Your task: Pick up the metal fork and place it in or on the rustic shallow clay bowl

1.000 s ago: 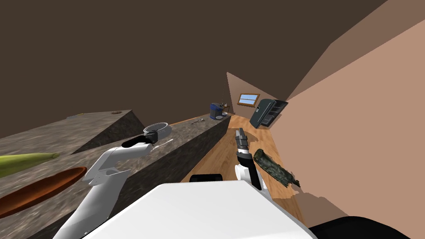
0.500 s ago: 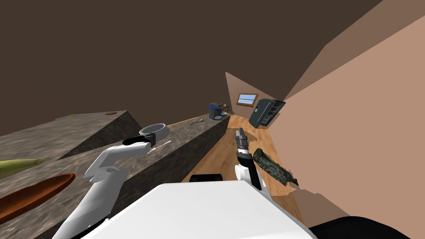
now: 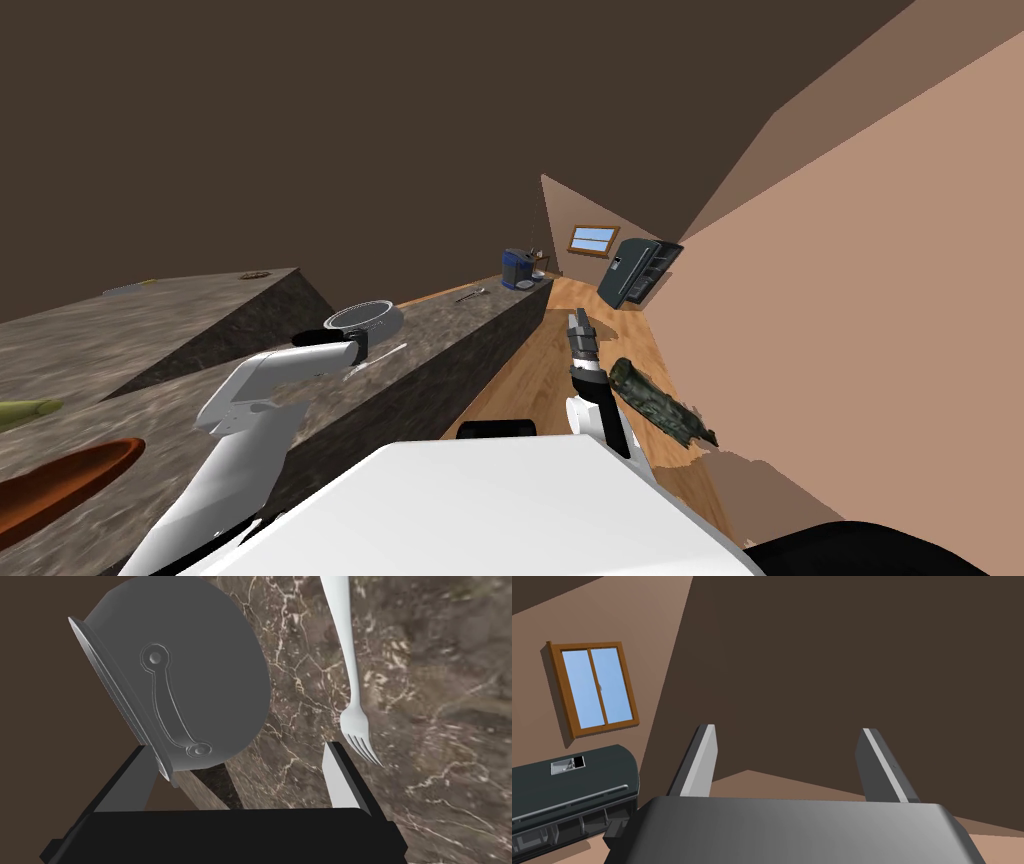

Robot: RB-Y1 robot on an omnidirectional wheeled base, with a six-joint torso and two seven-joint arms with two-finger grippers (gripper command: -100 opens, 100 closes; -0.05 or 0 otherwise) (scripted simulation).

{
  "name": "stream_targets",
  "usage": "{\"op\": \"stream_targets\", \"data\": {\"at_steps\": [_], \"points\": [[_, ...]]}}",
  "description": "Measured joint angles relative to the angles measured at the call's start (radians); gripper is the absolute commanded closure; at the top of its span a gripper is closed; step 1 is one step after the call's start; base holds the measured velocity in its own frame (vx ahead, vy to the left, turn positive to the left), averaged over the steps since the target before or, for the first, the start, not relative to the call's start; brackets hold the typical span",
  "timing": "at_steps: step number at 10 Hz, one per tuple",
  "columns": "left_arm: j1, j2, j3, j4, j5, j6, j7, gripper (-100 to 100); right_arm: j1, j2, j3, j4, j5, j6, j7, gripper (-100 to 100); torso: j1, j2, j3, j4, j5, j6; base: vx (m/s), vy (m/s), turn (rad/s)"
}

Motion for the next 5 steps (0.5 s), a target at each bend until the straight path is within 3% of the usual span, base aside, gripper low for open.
{"op": "stream_targets", "data": {"at_steps": [5], "points": [[-0.024,0.011,0.021,0.053,0.000,0.130,0.009,-100,0.000,0.000,0.000,0.000,0.000,0.000,0.000,0,0.000,0.001,0.001,0.000,0.000,0.000,0.045,0.005,-0.012]]}}
